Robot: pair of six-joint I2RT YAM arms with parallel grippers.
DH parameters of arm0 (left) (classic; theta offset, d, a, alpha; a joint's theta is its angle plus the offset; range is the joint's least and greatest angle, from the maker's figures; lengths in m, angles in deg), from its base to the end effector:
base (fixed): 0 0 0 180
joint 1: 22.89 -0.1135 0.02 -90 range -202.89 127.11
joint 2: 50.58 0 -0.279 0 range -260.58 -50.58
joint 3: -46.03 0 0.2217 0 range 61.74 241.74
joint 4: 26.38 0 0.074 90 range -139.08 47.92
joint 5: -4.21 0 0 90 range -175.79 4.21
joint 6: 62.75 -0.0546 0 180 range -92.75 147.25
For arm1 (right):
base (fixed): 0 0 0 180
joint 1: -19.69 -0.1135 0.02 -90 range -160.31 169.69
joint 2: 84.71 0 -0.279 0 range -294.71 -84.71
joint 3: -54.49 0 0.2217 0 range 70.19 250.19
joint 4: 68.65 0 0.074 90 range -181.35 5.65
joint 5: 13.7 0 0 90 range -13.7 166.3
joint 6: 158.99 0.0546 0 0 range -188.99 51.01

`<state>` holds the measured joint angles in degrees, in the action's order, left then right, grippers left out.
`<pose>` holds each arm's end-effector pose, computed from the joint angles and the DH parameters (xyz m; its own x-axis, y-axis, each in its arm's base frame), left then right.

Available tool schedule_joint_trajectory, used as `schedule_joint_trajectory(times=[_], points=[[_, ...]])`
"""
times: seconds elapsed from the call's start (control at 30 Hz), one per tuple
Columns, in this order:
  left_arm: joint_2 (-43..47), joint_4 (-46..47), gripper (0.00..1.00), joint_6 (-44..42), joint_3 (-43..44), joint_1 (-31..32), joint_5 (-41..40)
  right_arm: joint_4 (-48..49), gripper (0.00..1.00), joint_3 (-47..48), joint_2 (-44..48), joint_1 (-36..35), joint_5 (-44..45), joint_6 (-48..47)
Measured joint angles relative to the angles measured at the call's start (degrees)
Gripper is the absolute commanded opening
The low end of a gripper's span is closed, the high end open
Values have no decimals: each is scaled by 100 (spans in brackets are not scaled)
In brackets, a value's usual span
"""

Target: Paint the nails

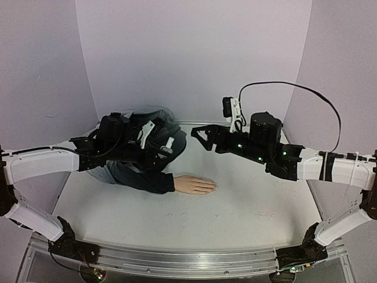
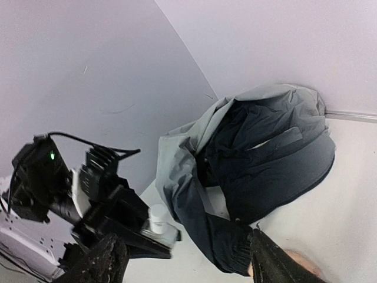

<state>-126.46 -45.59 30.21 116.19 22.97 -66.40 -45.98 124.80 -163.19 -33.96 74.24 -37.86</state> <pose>0.1864 -0.2181 0.3091 -0.3389 0.2793 -0.8984 0.8703 0.4559 -0.1866 0.1811 0.2494 0.3876 -0.2997 0.4644 -0.8334 -0.7834 0.3788 0.4928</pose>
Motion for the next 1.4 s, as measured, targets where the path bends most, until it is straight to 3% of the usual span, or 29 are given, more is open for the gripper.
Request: schedule_joint_trajectory(times=[0.13, 0.23, 0.5, 0.8, 1.1, 1.27, 1.4], points=[[-245, 4, 0, 63, 310, -74, 1685, 345, 78, -518, 50, 459, -1261, -127], [-378, 63, 0, 155, 579, -15, 2726, 697, 70, -590, 17, 476, -2352, -140], [-651, 118, 0, 282, 822, 192, 3934, 1878, 55, -590, -46, 448, -3897, 175], [-717, 109, 0, 310, 841, 273, 4308, 2347, 39, -584, -376, 448, -4343, 474], [-717, 92, 0, 354, 855, 284, 4345, 2758, 1, -433, -695, 407, -4612, 723], [-678, 42, 0, 435, 855, 271, 4144, 2879, 0, -409, -789, 409, -4607, 726], [-450, -50, 0, 398, 804, 286, 3281, 2848, 0, -348, -844, 420, -4260, 699]])
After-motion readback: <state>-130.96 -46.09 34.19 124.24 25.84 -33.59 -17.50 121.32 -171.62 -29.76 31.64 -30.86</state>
